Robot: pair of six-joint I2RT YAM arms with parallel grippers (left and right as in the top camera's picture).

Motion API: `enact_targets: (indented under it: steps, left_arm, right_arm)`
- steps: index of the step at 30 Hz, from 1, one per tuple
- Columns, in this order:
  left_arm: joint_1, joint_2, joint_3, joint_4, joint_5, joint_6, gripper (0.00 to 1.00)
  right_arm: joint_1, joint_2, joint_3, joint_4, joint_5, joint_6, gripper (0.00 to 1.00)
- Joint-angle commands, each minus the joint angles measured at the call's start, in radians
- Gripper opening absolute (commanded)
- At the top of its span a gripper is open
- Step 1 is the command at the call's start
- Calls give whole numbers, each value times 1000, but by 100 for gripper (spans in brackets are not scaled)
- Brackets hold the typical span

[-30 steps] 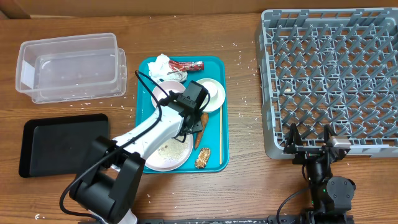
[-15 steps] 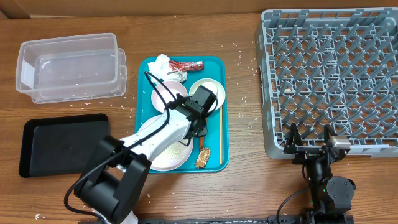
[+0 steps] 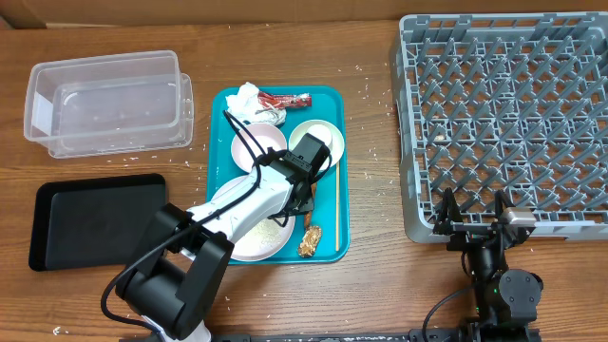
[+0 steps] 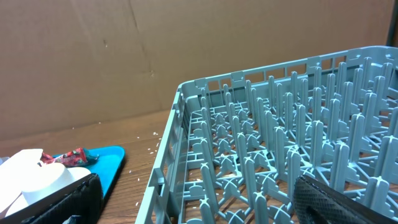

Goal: Sort waste into correct bins and load items into the dishwasher
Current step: 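Lower the left gripper and grasp the rim of the white plate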

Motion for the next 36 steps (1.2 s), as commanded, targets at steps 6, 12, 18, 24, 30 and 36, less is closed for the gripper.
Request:
enact_targets:
  steps: [6,12,18,24,30,36]
  left_arm:
    - [-4,12,45,-19,-17,-12,24]
    - [-4,12,45,-22,-13,-12,15]
    - [-4,12,45,-38,-3,-12,15]
    - [-4,12,45,-40,37,-8,4]
    - [-4,12,45,-56,36,-8,4]
    - [-4,12,53,-105,36,-9,4]
  right_arm:
    - [6,-10,-11,6,-2,-3,100]
    - [6,-10,-11,6,-2,-3,100]
    - [6,-10,-11,6,-2,-4,100]
    - [6,-10,-11,6,-2,-3,100]
    - [6,-10,-11,6,-2,-3,100]
    - [6,-10,-11,6,-2,-4,100]
